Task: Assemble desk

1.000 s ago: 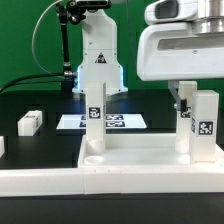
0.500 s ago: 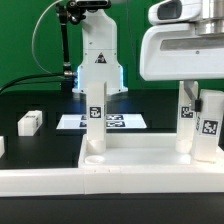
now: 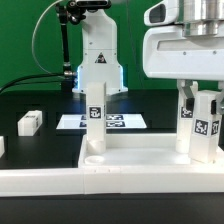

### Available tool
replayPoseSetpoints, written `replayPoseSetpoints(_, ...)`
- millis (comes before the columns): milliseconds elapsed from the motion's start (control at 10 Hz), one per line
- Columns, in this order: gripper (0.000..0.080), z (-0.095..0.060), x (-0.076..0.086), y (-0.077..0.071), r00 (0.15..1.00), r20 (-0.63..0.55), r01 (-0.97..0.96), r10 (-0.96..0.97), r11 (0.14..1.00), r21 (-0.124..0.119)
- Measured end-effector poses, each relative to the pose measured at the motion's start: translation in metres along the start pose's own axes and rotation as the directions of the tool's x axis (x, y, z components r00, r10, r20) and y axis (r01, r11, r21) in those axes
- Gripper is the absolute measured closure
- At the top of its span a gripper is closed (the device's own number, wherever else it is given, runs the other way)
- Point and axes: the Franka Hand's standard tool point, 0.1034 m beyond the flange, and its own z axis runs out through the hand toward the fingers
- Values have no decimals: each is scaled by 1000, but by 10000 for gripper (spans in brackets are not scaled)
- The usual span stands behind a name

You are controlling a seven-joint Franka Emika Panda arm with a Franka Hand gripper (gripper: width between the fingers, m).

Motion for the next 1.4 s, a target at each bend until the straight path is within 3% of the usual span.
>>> replayPoseSetpoints(100, 505, 0, 0, 3, 972, 25, -232, 232, 973, 6)
replayPoseSetpoints(200, 505, 0, 1, 3, 946, 48, -321, 321, 947, 6)
replayPoseSetpoints(500, 505, 1, 2, 6, 736, 102, -672, 670, 740, -10)
replayPoseSetpoints(600, 505, 1, 2, 6, 735, 102, -673, 671, 739, -11)
replayPoseSetpoints(700, 404, 1, 2, 6, 757, 102, -649, 646, 761, -7)
replayPoseSetpoints(800, 404, 1, 1, 5, 769, 101, -634, 632, 773, -5)
replayPoseSetpoints(900, 265, 0, -3, 2, 905, 92, -418, 415, 908, 22)
replayPoseSetpoints(1000, 186, 1, -5, 0, 963, 97, -258, 252, 965, 54)
replayPoseSetpoints(1100, 186, 0, -5, 2, 974, 82, -218, 212, 973, 77)
replayPoseSetpoints(1400, 152, 1, -3, 3, 998, 61, -30, 24, 996, 85)
